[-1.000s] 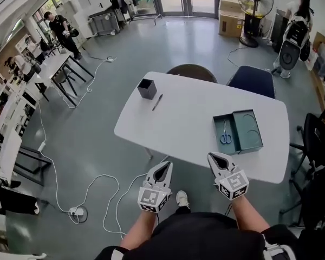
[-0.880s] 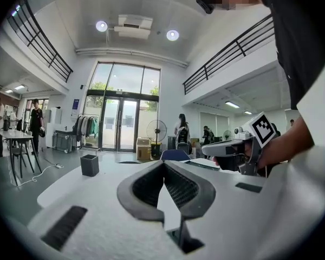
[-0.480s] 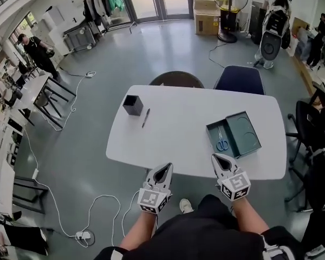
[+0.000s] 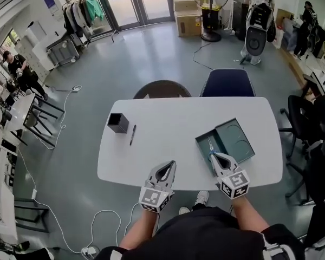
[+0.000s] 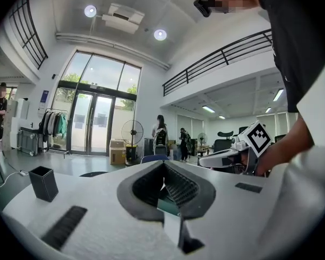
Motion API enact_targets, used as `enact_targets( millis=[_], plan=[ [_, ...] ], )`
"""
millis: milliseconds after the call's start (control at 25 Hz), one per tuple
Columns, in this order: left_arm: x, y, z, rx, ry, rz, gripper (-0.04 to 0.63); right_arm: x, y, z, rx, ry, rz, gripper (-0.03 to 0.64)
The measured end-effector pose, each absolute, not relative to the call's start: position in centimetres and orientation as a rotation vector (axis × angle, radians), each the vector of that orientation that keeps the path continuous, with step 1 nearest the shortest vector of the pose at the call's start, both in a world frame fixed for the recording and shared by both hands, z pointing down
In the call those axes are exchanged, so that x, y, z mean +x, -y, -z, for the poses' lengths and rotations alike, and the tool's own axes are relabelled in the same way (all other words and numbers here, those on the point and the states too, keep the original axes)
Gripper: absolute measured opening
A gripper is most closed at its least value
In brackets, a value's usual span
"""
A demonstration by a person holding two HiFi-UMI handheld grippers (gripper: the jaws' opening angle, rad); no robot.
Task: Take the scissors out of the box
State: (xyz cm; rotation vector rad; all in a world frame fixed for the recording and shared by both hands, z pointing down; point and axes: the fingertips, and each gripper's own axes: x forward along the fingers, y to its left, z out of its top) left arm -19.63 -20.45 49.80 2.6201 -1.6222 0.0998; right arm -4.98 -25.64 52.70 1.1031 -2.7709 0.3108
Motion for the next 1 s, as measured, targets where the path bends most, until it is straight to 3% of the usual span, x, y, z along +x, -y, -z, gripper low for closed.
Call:
enact_targets(
  millis=[1000],
  plan=[
    [-18.4, 29.1, -54.1, 2.534, 1.567, -0.234, 0.012, -1.2, 34.5, -53.6, 1.182, 2.72, -0.28, 0.006]
  ],
)
